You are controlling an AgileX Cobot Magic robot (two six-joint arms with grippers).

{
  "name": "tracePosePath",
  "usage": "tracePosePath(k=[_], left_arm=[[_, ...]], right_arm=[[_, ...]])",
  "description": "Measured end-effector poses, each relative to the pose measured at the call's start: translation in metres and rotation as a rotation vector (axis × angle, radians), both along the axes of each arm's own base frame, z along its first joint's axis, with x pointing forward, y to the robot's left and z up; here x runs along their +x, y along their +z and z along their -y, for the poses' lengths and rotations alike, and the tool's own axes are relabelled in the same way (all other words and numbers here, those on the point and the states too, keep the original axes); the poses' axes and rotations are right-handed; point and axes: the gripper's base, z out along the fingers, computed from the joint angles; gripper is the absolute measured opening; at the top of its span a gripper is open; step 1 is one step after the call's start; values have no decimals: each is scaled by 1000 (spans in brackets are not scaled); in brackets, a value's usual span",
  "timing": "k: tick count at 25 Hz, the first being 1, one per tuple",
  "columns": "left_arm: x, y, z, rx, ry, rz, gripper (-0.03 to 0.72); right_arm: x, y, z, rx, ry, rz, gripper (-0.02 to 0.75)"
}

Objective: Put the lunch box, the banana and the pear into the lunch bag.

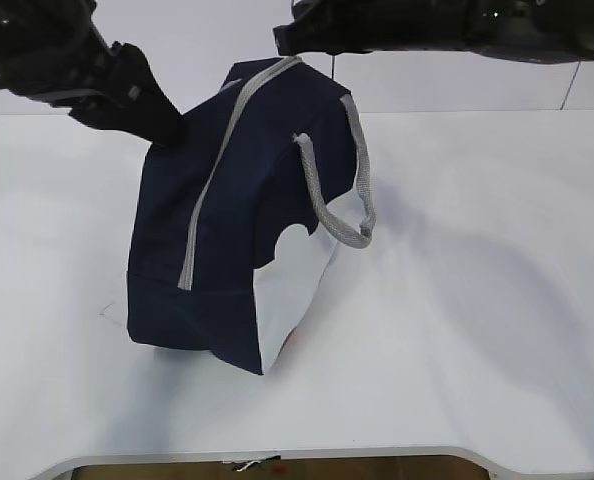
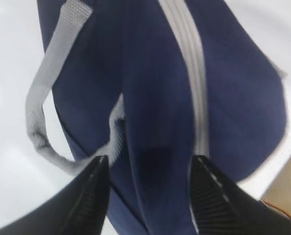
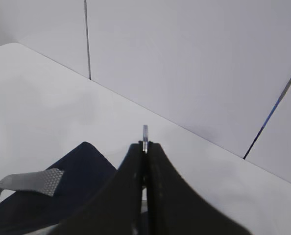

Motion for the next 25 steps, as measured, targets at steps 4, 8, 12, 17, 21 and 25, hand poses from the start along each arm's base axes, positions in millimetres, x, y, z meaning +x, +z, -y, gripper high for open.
tracePosePath(k=[4,8,12,17,21,25], left_arm=[[21,-12,9,-1,17,-1,333],[32,-24,15,0,17,-43,204],[33,-28,16,2,17,-57,73],[27,-23,15,18,-22,-56,13],[16,-7,7,58,-55,-15,11],[5,5,-2,106,-77,7,11]], right_arm=[[0,0,-1,10,9,0,17],[-1,1,-2,27,17,-4,17],[-1,1,-2,24,20,-1,17],[-1,1,-2,10,26,6,17],[0,0,-2,-24,37,19,17],[0,-2,-2,-98,48,47,17]])
